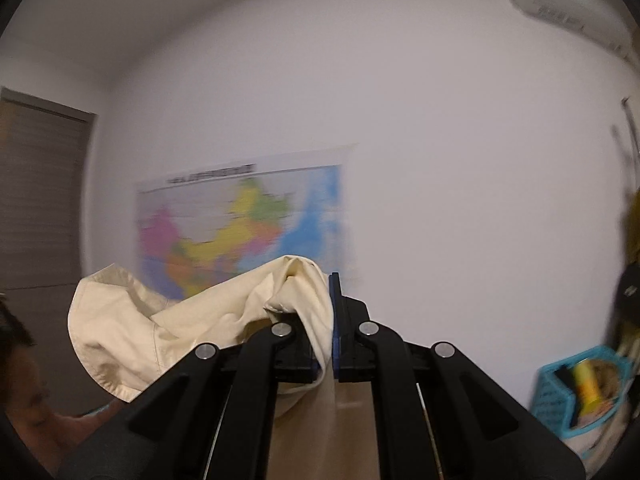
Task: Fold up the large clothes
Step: 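Grasp the cream shirt with the left gripper while the right gripper holds it up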
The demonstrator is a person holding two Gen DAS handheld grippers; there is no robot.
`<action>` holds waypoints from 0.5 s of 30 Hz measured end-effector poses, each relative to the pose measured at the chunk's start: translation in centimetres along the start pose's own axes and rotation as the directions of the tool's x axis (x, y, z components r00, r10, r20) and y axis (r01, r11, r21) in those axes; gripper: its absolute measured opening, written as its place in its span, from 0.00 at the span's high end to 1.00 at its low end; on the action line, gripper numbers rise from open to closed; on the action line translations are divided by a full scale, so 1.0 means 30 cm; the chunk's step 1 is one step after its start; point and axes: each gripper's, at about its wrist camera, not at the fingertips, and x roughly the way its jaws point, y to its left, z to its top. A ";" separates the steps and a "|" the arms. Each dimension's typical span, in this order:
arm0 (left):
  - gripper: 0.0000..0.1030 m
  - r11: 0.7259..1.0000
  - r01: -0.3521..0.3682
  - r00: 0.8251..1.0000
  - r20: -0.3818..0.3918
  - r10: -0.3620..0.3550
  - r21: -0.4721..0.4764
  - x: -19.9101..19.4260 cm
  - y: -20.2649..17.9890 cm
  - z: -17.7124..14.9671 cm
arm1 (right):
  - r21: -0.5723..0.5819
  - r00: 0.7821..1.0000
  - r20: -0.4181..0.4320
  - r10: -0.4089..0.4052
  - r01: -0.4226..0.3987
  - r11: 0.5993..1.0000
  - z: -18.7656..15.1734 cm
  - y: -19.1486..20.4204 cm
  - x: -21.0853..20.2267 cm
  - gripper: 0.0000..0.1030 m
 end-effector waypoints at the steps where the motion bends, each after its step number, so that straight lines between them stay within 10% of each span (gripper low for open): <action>1: 0.99 1.000 -0.027 1.000 -0.002 0.027 0.014 -0.044 0.015 0.004 | 0.008 1.000 -0.004 0.025 -0.025 1.000 -0.011 0.030 -0.005 0.96; 8: 0.99 0.958 -0.265 0.960 -0.061 0.272 0.112 -0.495 0.058 0.148 | 0.044 0.960 -0.045 0.278 -0.276 0.960 -0.110 0.274 0.006 0.96; 15: 0.99 0.865 -0.448 0.855 -0.173 0.488 0.225 -0.526 0.140 0.153 | 0.241 0.896 -0.178 0.408 -0.362 0.900 -0.252 0.224 0.350 0.96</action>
